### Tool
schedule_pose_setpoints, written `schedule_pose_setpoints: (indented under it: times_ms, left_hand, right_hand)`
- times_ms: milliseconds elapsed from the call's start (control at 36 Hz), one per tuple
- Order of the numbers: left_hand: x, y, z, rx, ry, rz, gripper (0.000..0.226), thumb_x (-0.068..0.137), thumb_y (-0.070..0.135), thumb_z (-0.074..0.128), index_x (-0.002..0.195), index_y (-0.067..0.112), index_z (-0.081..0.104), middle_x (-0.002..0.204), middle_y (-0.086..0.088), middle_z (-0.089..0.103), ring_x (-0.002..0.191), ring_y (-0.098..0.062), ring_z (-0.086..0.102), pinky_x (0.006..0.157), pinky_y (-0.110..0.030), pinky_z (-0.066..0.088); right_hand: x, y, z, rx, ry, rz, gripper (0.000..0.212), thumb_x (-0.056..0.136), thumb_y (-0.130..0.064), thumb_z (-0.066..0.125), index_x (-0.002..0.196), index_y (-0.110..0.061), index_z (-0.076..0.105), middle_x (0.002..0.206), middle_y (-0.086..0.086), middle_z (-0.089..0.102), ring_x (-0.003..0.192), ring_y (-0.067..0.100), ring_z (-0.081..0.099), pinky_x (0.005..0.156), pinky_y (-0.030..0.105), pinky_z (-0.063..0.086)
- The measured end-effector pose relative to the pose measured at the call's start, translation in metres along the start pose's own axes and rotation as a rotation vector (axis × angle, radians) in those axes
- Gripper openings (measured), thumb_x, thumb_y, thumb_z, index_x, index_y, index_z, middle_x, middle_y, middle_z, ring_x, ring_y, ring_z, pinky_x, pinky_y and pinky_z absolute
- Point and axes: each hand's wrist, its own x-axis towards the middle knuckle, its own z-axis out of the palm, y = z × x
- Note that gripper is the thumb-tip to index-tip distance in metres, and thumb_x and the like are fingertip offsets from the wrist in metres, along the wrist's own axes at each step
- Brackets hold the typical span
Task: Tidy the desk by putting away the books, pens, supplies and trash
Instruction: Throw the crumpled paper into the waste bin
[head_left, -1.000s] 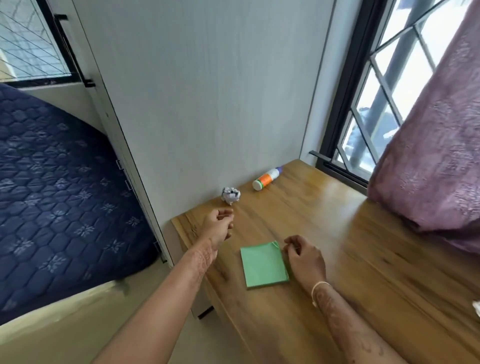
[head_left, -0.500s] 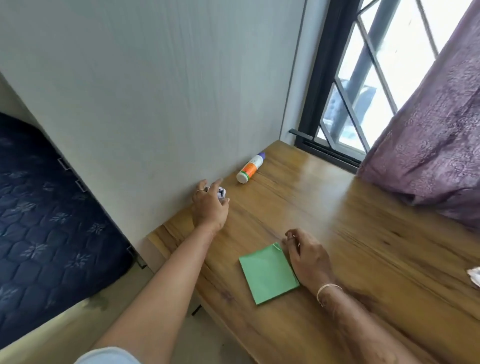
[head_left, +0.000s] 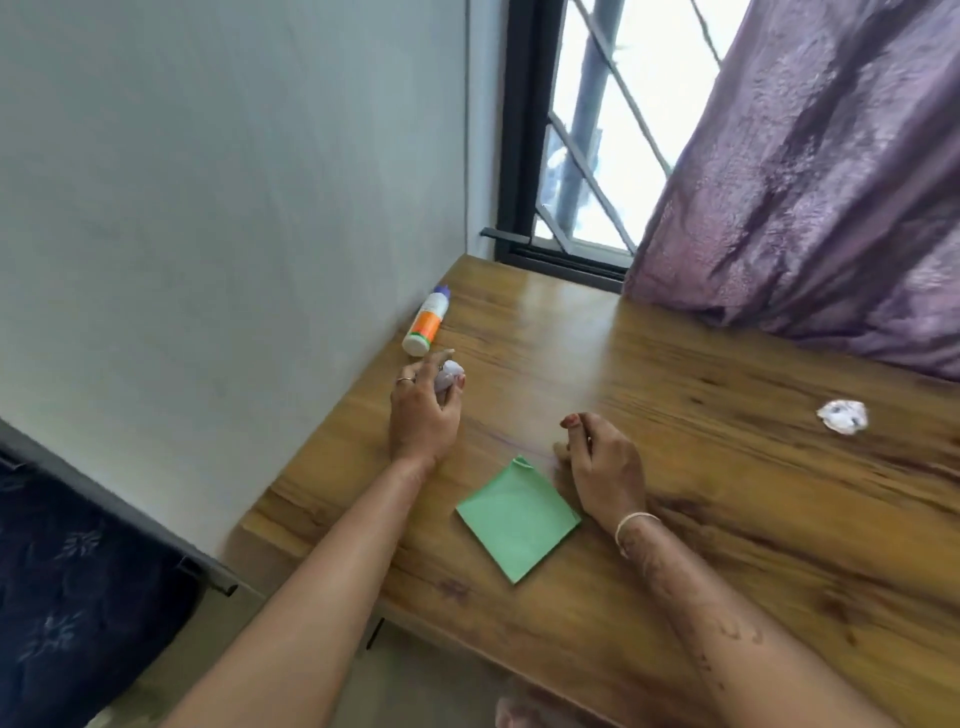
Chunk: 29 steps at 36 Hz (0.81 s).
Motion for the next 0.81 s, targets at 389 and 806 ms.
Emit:
schedule_pose_setpoints:
  times_ms: [389,806]
  left_hand:
    - [-0.041,0.126,0.105,-0.620,-0.588,-0.113,0.024,0.099,0.023,0.053,0.099,0.047,0.057,0.097,-0.004,0.057,0.081,-0.018,0.058,0.069,-0.044,0.058]
    - [-0.076,0.172,0.195,-0.840,-0.664,-0.603,0.044,0.097,0.039,0.051,0.127,0.007,0.059,0.090,-0.005,0.062,0.064,-0.012,0.060,0.053,-0.028,0.055]
  right_hand:
    - [-0.001,0.101,-0.105,-0.269,0.263,0.212,0.030,0.088,-0.020,0.059,0.118,-0.017,0.057,0.120,0.002,0.056,0.113,0.025,0.050,0.100,0.032,0.031]
    - [0.047,0.199,-0.178,-0.257,0.133,0.453,0.061,0.090,-0.023,0.062,0.144,-0.012,0.036,0.154,0.028,0.012,0.141,0.040,0.022,0.110,0.037,0.028]
